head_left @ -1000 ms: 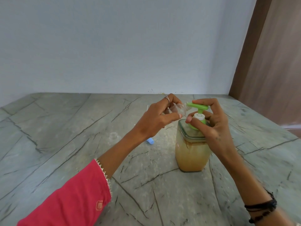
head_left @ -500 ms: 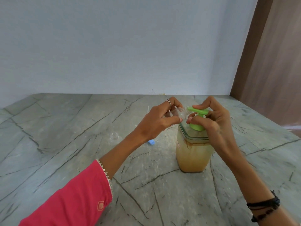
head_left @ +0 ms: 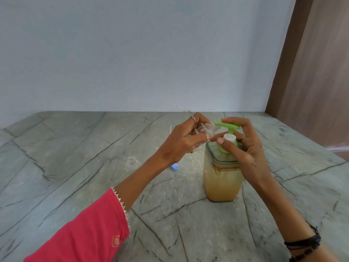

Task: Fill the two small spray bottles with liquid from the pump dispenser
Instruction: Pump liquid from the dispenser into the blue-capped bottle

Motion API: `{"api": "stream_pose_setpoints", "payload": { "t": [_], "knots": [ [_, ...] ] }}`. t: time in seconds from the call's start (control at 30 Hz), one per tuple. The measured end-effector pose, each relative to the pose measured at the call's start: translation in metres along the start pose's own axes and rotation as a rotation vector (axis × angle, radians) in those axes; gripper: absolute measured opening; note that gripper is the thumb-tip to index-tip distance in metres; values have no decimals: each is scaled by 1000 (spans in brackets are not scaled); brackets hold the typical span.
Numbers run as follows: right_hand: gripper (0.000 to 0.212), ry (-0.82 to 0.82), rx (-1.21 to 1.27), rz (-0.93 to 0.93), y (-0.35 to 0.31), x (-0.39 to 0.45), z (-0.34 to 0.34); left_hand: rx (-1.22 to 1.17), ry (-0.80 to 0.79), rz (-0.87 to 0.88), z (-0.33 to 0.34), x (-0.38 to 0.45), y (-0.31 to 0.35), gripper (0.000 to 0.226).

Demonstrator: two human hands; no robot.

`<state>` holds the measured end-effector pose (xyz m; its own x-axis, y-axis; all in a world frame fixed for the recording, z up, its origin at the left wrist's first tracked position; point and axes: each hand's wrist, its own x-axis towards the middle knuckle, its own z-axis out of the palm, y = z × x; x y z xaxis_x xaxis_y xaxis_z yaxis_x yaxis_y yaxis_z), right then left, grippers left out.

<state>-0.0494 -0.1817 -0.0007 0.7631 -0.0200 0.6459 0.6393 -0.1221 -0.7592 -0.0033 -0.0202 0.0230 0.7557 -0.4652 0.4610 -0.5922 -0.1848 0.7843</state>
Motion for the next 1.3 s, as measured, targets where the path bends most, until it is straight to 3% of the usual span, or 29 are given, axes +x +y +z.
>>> {"api": "stream_pose_setpoints", "payload": {
  "t": [0.4,0.6,1.3],
  "knots": [
    [30,35,109,-19,4,4,1,-29,-14,-8,1,-1,0,15],
    [16,95,147,-13,6,7,1,18,-17,2,2,-1,-2,15],
    [34,-28,80,-41,6,-3,-2,-28,11,-33,7,-3,-1,19]
  ]
}}
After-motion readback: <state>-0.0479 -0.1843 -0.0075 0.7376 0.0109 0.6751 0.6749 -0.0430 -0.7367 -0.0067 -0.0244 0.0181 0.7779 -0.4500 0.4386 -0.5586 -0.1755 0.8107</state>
